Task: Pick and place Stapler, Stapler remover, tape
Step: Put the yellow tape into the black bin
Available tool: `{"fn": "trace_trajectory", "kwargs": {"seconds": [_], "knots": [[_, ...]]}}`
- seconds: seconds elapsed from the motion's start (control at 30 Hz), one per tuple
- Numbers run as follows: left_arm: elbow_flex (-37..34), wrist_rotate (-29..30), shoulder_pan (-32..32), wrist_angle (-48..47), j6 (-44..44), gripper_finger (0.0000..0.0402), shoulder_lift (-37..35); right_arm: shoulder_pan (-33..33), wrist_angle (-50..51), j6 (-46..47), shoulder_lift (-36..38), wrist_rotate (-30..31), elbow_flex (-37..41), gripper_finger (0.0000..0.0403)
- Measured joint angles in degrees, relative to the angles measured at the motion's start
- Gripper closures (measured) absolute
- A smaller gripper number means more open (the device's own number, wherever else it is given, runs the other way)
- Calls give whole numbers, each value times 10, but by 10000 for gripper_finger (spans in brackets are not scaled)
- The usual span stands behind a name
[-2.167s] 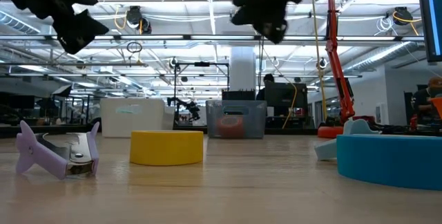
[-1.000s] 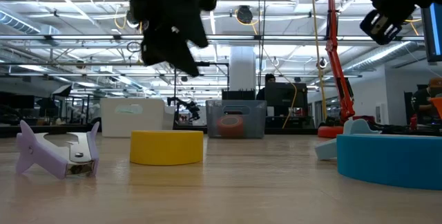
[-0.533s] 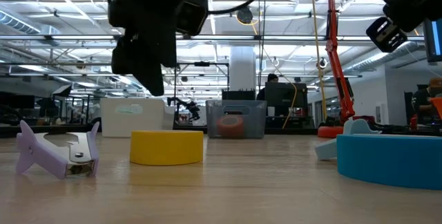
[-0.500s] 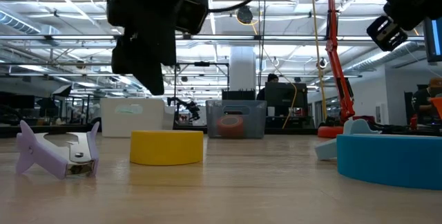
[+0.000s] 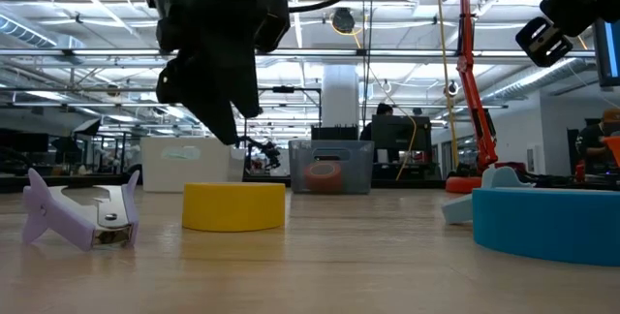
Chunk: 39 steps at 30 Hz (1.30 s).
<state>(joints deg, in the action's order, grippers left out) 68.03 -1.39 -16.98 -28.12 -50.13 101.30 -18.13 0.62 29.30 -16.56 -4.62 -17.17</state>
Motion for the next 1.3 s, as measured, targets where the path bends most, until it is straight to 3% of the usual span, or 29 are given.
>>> {"fn": "trace_trajectory", "kwargs": {"seconds": [0.37,0.6,0.73,0.97,1.07,1.2,1.3], "knots": [[0,-22,-11,1,-35,183,84,0,-2,3,0,0,0,314],[1,-29,-11,10,-61,191,94,0,-4,7,0,1,0,314],[-1,-26,-9,8,-60,237,84,0,-4,6,0,1,0,314],[-1,-65,11,32,-68,366,83,0,-4,6,0,1,0,314],[-2,-74,22,56,-66,367,58,0,-4,6,0,1,0,314],[16,-29,44,65,-54,367,2,0,-6,5,0,1,0,314],[33,57,63,71,-29,367,-51,0,-8,5,-1,1,0,314]]}}
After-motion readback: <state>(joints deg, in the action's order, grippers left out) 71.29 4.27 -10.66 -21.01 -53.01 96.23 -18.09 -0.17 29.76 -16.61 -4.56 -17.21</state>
